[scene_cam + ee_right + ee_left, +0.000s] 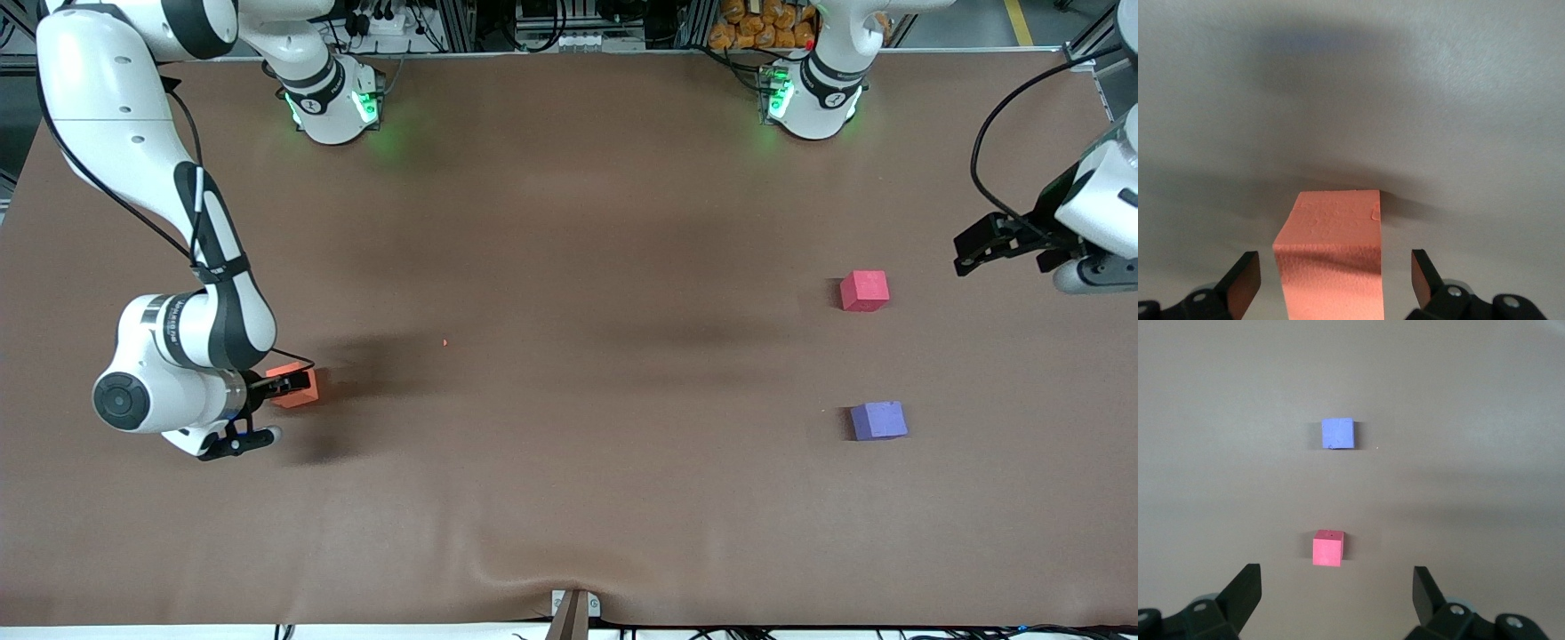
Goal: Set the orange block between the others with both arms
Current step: 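Lift the orange cube and carry it toward the table center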
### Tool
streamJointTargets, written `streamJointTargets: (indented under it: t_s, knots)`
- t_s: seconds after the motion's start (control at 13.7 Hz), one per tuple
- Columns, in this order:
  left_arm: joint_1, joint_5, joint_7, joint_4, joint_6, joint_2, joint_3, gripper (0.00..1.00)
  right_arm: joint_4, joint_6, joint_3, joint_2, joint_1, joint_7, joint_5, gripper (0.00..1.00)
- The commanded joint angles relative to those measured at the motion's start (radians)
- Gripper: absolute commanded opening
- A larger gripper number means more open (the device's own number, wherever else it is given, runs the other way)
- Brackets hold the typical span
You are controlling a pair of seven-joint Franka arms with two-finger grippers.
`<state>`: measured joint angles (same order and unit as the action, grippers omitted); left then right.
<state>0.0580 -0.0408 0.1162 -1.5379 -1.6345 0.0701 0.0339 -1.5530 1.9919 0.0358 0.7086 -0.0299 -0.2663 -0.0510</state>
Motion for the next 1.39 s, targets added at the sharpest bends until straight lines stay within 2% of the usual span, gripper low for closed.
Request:
streamJointTargets:
  t_s: [0.0,0.07,0.15,0.29,0.44,0.51,0.59,0.73,0.88,1.02,1.32]
  knots:
    - [0.002,0.013,-0.016,0.013,-0.005,0.011,0.000,1.00,-0.035,0.033,-0.001,-0.006,0.007,-0.016,0.002,1.00]
    - [0.002,0.013,-0.017,0.013,-0.001,0.010,0.000,1.00,-0.039,0.033,-0.001,-0.005,0.007,-0.014,0.002,1.00]
    - [0.002,0.013,-0.018,0.013,0.002,0.008,0.000,1.00,-0.042,0.031,-0.001,-0.005,0.007,-0.010,0.002,0.94]
    - [0.000,0.013,-0.018,0.013,0.010,0.005,0.001,1.00,-0.045,0.030,-0.001,-0.006,0.001,-0.008,0.002,0.67]
    - [-0.001,0.013,-0.020,0.013,0.015,-0.001,0.001,1.00,-0.038,0.031,-0.001,-0.009,0.005,-0.013,0.002,0.29]
    - [-0.004,0.013,-0.020,0.012,0.016,-0.003,0.001,1.00,-0.032,0.031,-0.002,-0.012,0.010,-0.010,-0.001,0.23]
    - [-0.003,0.013,-0.020,0.012,0.016,-0.003,0.001,1.00,-0.013,0.028,-0.002,-0.017,0.011,-0.005,-0.022,0.20]
    - [0.000,0.015,-0.020,0.012,0.016,-0.003,0.001,1.00,0.057,0.018,-0.001,-0.023,-0.007,0.005,-0.094,0.20]
    - [-0.001,0.015,-0.020,0.010,0.019,-0.004,0.001,1.00,0.091,0.010,-0.001,-0.027,-0.036,0.042,-0.099,0.20]
    - [-0.003,0.015,-0.020,0.012,0.025,-0.010,0.001,1.00,0.097,0.011,-0.002,-0.053,-0.076,0.180,-0.098,0.21]
    - [-0.001,0.015,-0.018,0.013,0.024,-0.006,0.001,1.00,0.097,-0.010,-0.011,-0.089,-0.227,0.453,-0.114,0.22]
